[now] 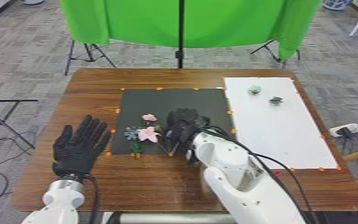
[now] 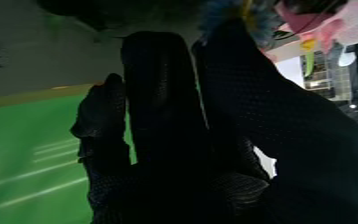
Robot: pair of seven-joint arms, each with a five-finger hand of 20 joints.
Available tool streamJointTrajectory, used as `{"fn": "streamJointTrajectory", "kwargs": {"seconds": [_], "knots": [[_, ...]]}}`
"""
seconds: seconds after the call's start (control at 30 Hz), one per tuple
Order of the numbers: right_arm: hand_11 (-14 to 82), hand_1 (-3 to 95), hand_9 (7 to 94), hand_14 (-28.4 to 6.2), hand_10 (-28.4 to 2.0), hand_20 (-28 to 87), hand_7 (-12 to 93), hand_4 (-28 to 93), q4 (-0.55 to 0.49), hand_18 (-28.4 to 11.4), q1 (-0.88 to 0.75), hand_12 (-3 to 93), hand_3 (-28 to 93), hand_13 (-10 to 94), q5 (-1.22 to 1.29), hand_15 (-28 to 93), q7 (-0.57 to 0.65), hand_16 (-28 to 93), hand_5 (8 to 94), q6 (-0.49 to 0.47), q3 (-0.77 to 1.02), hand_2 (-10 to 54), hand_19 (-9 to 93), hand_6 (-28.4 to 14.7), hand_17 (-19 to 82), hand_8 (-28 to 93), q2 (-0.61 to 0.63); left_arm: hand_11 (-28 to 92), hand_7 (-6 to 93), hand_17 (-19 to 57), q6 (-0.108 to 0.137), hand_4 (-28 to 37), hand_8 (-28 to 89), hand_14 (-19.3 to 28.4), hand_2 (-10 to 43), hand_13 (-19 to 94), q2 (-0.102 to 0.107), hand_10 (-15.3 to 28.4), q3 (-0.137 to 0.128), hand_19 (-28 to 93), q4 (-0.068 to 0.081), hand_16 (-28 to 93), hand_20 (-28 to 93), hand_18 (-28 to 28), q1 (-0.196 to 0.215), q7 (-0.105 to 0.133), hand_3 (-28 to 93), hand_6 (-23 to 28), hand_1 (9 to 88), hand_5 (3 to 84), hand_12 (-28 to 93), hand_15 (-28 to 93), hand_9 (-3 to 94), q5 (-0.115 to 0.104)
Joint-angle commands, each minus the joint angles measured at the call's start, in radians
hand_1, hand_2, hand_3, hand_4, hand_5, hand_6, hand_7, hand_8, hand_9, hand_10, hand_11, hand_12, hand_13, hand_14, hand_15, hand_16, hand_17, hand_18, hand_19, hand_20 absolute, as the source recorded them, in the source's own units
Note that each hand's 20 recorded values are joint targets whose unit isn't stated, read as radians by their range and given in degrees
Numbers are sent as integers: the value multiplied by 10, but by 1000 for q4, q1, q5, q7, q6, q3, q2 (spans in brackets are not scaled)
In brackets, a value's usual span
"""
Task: Arrange flowers
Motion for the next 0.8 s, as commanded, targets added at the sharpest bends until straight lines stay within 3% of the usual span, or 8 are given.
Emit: {"fn": "streamJointTrajectory", "kwargs": {"seconds": [0.03, 0.27, 0.4, 0.53, 0.63, 0.8], "knots": [[207, 543, 559, -109, -153, 416, 194, -283, -35, -223, -16, 162, 806, 533, 16, 626, 20, 317, 580, -12, 18, -95, 892, -19, 284, -151, 21, 214, 109, -83, -3, -283, -97, 159, 194, 289, -11, 151, 0, 371, 6, -85, 119, 139, 23, -3, 752, 99, 254, 466, 83, 361, 397, -1], [172, 519, 518, -117, -164, 417, 182, -283, -112, -227, -33, 158, 827, 521, 53, 633, 52, 293, 537, 37, 69, -95, 892, -28, 279, -146, 47, 214, 109, -83, -2, -283, -96, 158, 194, 289, -13, 151, -1, 372, 4, -86, 119, 140, 24, 3, 752, 99, 254, 466, 83, 360, 396, 1], [170, 514, 518, -121, -164, 416, 177, -283, -147, -228, -35, 158, 833, 522, 82, 634, 82, 279, 536, 76, 135, -95, 891, -30, 278, -143, 72, 215, 110, -83, -3, -283, -97, 158, 195, 289, -14, 152, -3, 372, 0, -86, 119, 140, 33, 9, 752, 99, 254, 467, 83, 360, 396, 12], [169, 495, 521, -132, -166, 396, 175, -283, -96, -227, 1, 159, 864, 509, 51, 590, 123, 211, 544, 187, 204, -95, 862, -30, 268, -141, 117, 215, 110, -83, 1, -283, -97, 158, 195, 289, -14, 151, -5, 372, -5, -86, 119, 140, 39, 17, 752, 99, 254, 467, 84, 361, 396, 8], [146, 471, 488, -152, -166, 334, 179, -283, -16, -219, 33, 151, 895, 403, 40, 435, 62, 123, 545, 204, 270, -95, 751, -27, 216, -145, 151, 215, 111, -83, 3, -283, -97, 158, 195, 289, -11, 151, -11, 371, -10, -86, 119, 140, 49, 29, 752, 99, 254, 466, 83, 361, 396, 6], [90, 448, 374, -180, -148, 252, 184, -283, 80, -202, 73, 128, 917, 241, 28, 211, 94, 151, 492, 166, 322, -95, 591, -10, 112, -151, 202, 214, 110, -84, 3, -283, -97, 158, 195, 289, -11, 151, -16, 371, -15, -86, 119, 140, 59, 39, 752, 99, 254, 467, 83, 361, 396, 3]]}}
